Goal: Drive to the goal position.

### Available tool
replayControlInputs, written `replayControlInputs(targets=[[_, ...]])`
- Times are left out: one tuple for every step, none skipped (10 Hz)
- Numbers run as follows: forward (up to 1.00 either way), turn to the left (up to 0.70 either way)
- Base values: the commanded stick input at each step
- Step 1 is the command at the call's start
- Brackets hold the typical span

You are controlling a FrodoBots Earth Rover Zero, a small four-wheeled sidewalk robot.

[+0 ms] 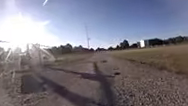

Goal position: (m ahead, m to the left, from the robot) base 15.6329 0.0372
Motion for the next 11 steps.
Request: replayControlInputs(targets=[[0.50,0.00],[0.50,0.00],[0.50,0.00],[0.50,0.00],[0.50,0.00],[0.50,0.00],[0.50,0.00],[0.50,0.00],[0.50,0.00],[0.50,0.00],[0.50,0.00]])
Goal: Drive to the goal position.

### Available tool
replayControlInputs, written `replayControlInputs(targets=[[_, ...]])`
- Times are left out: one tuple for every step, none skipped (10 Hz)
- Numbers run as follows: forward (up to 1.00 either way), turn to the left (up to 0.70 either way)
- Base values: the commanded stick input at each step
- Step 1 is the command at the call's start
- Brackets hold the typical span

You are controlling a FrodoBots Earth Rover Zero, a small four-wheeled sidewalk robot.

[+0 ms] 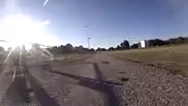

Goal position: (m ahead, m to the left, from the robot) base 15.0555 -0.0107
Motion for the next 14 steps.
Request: replayControlInputs(targets=[[0.50,0.00],[0.50,0.00],[0.50,0.00],[0.50,0.00],[0.50,0.00],[0.50,0.00],[0.50,0.30],[0.50,0.50],[0.50,0.32],[0.50,0.08],[0.50,0.00],[0.50,0.00],[0.50,0.00],[0.50,0.00]])
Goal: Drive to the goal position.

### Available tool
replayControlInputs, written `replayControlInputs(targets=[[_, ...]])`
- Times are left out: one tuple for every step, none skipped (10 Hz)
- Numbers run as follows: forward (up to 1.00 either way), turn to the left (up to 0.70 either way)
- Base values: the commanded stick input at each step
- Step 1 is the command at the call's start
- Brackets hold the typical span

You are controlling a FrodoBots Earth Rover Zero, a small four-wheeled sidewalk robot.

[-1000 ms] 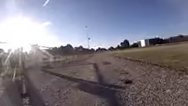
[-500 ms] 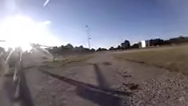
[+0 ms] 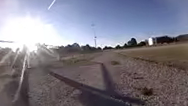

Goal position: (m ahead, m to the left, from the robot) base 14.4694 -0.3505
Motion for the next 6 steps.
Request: replayControlInputs(targets=[[0.50,0.00],[0.50,0.00],[0.50,0.00],[0.50,0.00],[0.50,0.00],[0.50,0.00]])
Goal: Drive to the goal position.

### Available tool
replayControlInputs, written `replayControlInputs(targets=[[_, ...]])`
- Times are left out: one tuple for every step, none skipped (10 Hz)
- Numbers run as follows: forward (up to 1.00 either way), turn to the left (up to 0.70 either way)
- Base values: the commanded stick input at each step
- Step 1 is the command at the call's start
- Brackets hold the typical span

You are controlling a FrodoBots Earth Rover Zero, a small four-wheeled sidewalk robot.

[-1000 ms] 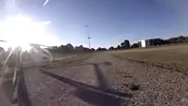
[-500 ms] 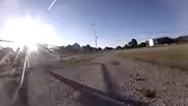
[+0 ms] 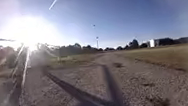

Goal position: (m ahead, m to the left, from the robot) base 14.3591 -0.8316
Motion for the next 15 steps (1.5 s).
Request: replayControlInputs(targets=[[0.50,0.00],[0.50,0.00],[0.50,0.00],[0.50,0.00],[0.50,0.00],[0.50,0.00],[0.50,0.00],[0.50,0.00],[0.50,0.00],[0.50,0.00],[0.50,0.00],[0.50,0.00],[0.50,0.00],[0.50,0.00],[0.50,0.00]])
